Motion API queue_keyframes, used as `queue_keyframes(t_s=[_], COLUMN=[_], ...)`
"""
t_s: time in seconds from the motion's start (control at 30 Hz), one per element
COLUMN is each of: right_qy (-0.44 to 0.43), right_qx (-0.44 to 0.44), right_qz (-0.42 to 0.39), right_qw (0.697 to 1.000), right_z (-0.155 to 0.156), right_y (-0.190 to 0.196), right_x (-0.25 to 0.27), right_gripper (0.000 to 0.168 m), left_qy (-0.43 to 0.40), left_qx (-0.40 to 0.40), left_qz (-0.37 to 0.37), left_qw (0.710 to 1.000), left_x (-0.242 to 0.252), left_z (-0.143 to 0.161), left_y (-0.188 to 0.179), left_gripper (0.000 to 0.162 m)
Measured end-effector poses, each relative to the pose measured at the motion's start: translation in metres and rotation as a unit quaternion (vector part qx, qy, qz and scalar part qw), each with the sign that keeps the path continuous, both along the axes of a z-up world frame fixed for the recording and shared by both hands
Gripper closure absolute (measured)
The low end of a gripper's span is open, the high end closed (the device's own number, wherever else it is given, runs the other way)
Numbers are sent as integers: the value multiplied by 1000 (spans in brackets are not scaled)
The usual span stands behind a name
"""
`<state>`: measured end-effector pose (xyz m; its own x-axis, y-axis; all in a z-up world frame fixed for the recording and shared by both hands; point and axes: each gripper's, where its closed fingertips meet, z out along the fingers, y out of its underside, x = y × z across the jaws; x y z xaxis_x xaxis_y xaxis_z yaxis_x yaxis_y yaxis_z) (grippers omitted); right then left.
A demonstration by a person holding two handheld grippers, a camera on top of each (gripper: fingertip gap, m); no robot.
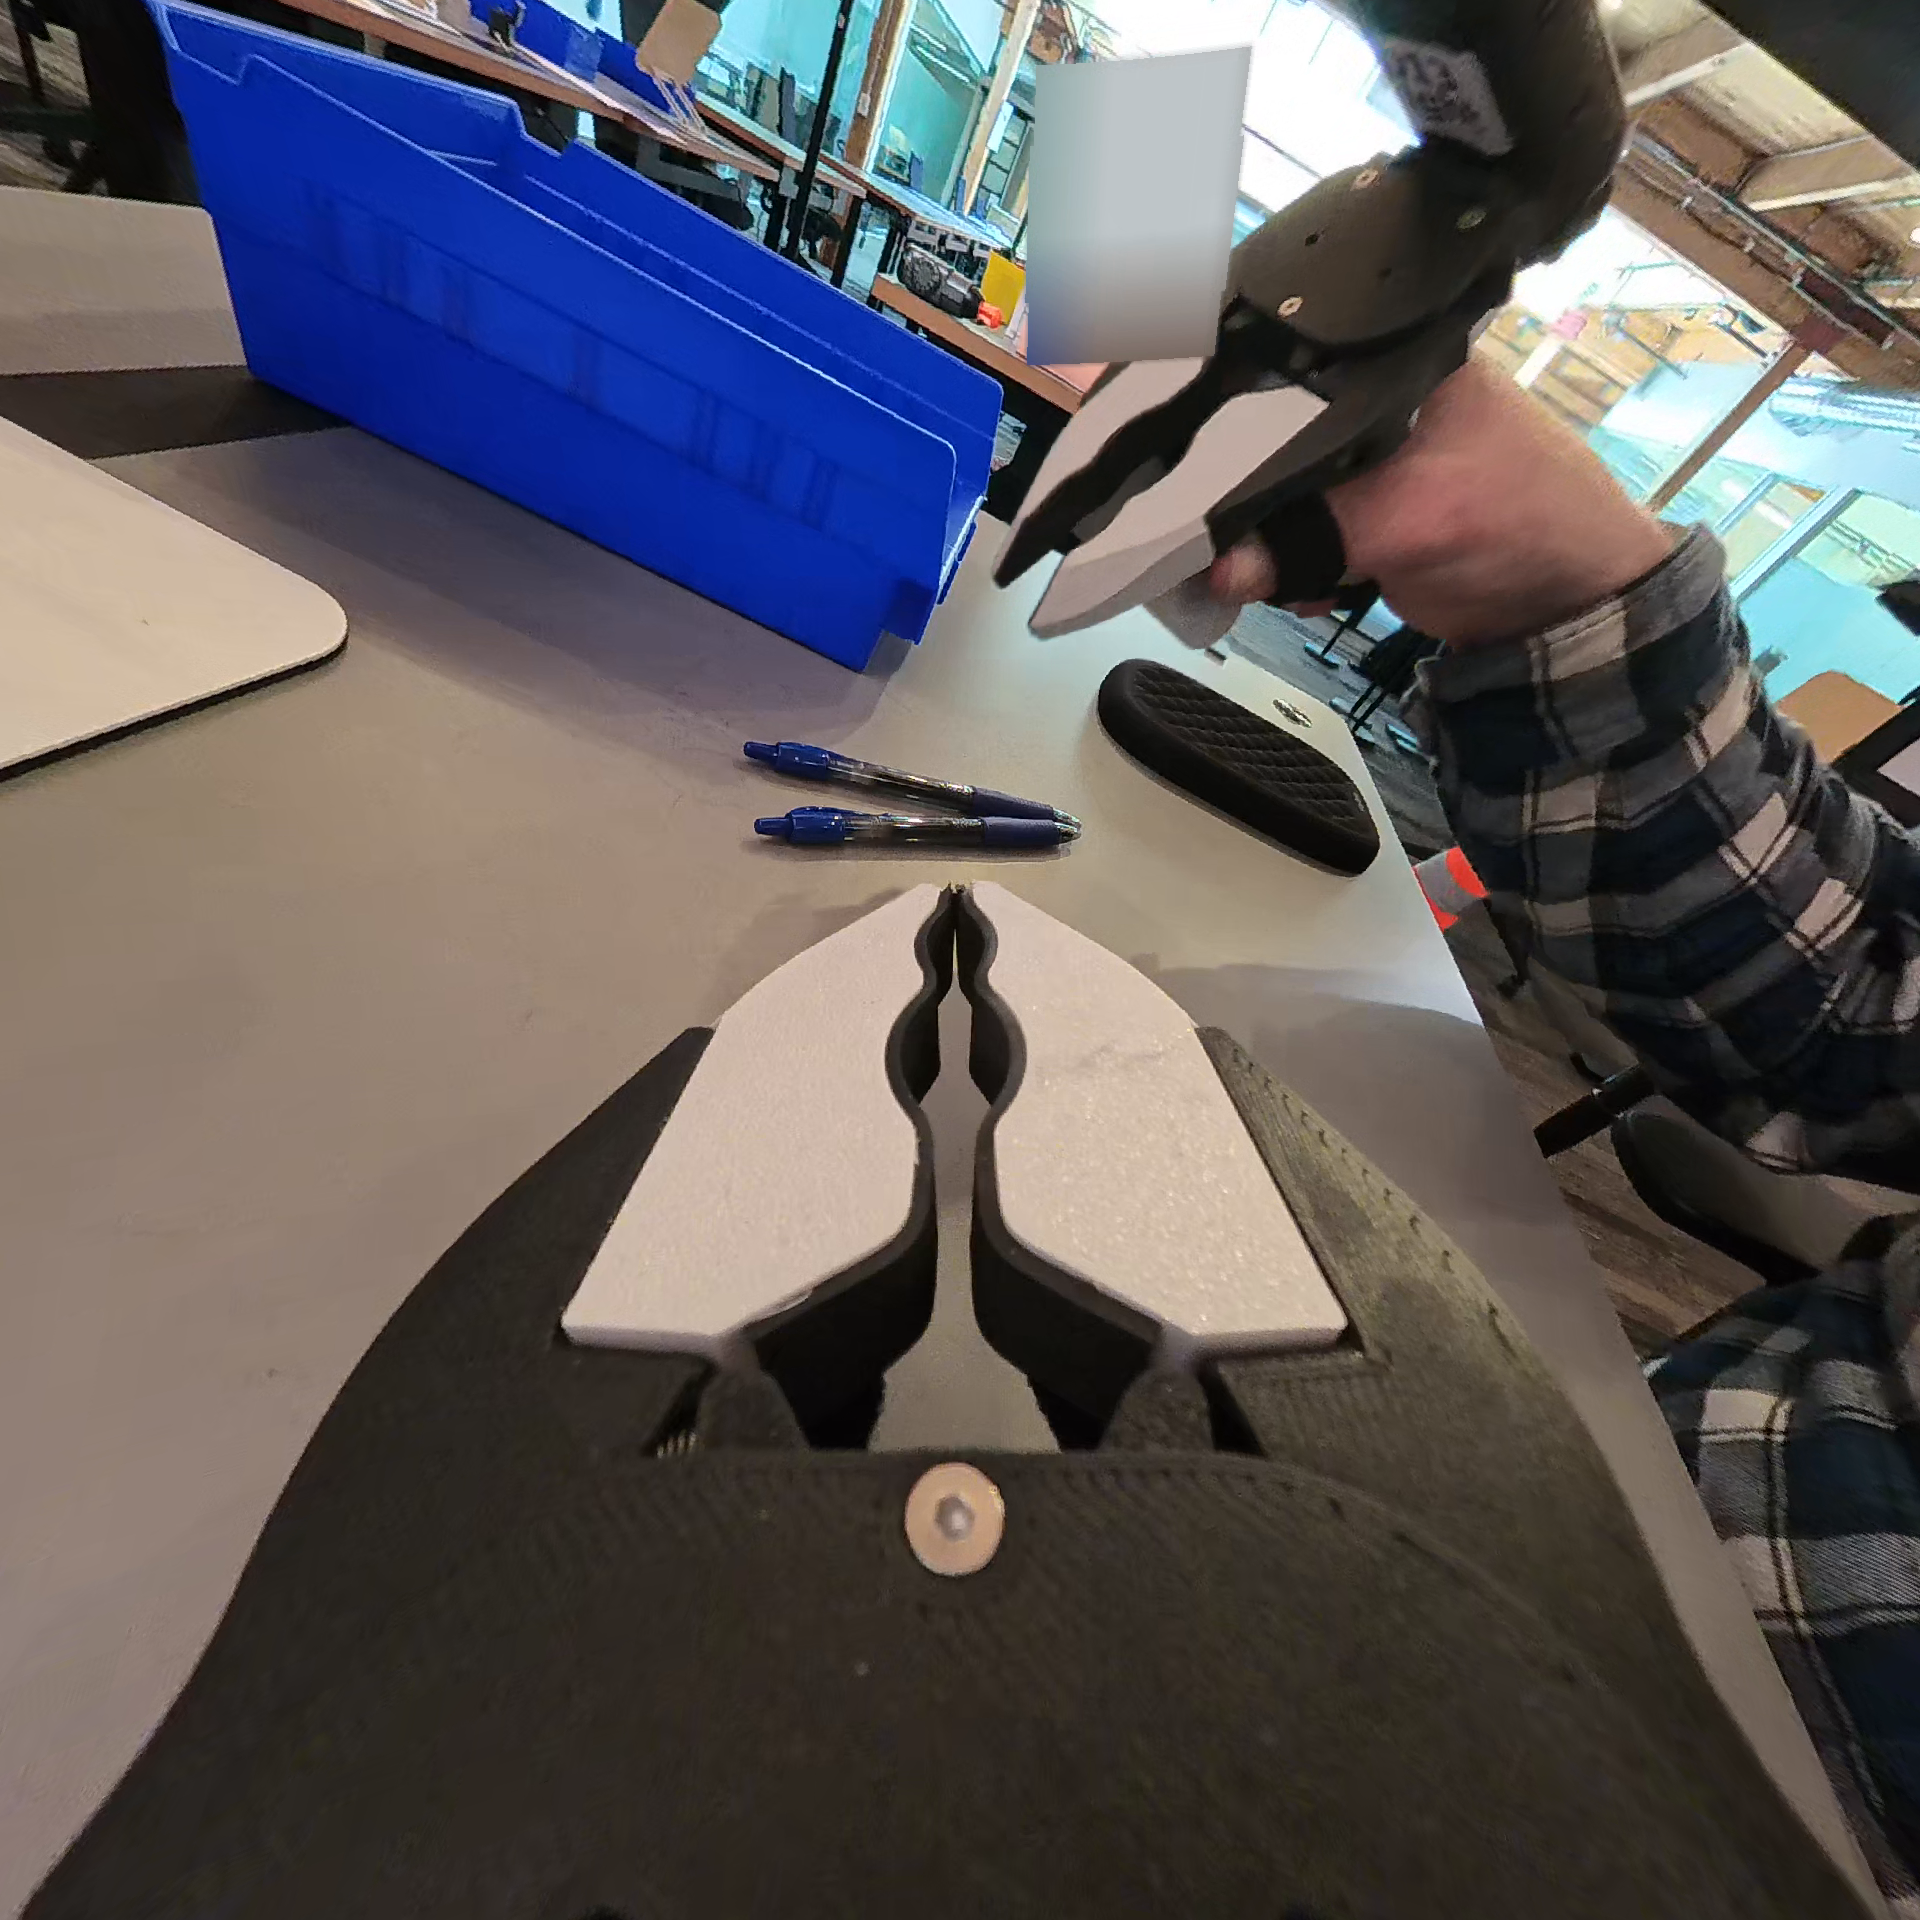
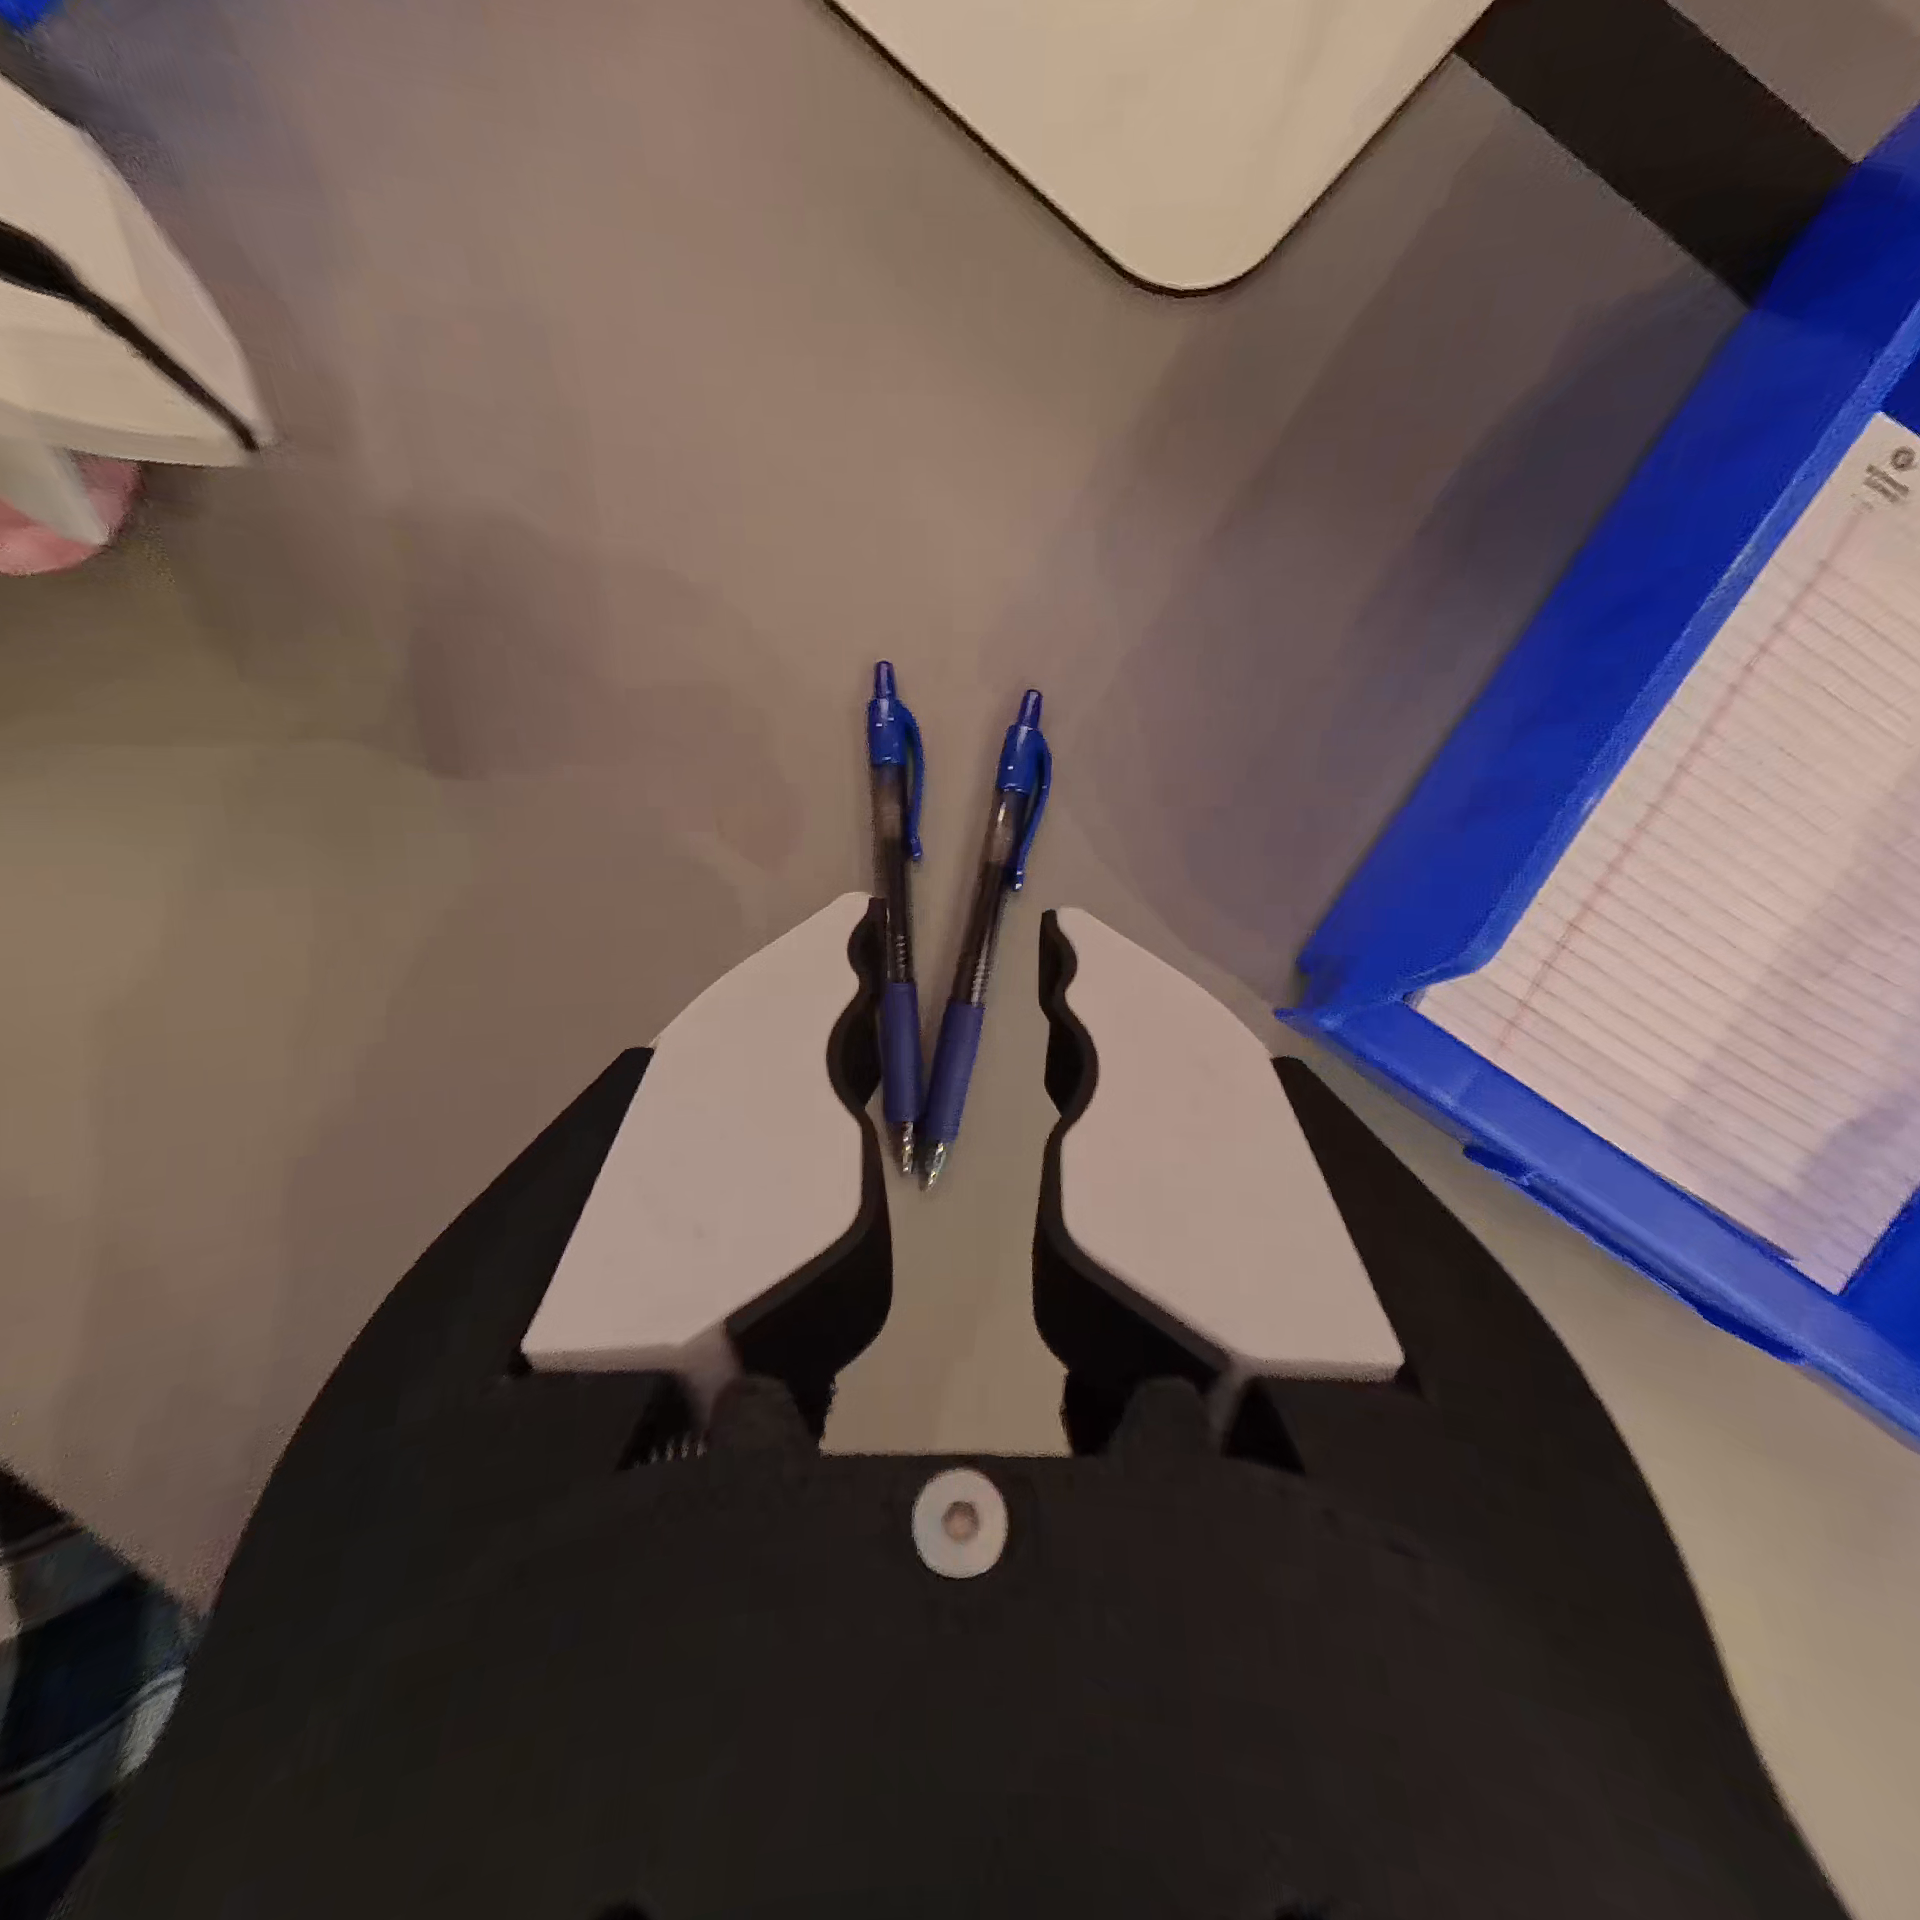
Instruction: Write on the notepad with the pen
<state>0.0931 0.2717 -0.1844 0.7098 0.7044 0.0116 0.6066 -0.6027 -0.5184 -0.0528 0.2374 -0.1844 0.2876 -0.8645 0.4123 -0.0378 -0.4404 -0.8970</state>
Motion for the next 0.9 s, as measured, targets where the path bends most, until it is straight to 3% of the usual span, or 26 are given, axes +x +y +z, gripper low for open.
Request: queue_keyframes(t_s=[0.3,0.53,0.63,0.8,0.9], right_qy=[-62,-72,-71,-63,-23], right_qx=[-48,-92,-94,-78,-46], right_qz=[-22,-26,-23,-21,-17], right_qw=[997,993,993,995,999], right_z=[-57,-81,-82,-77,-47], right_y=[9,9,9,11,11], right_x=[5,5,3,3,-3], right_gripper=[145,147,158,158,159], left_qy=[0,-2,-2,-2,-6], left_qx=[-2,-4,-5,-5,-6], left_qz=[-2,-3,-4,-5,-4], left_qw=[1000,1000,1000,1000,1000], left_x=[0,0,0,0,-1], left_z=[0,0,0,0,0], left_y=[0,0,0,0,0], left_gripper=[162,162,162,162,162])
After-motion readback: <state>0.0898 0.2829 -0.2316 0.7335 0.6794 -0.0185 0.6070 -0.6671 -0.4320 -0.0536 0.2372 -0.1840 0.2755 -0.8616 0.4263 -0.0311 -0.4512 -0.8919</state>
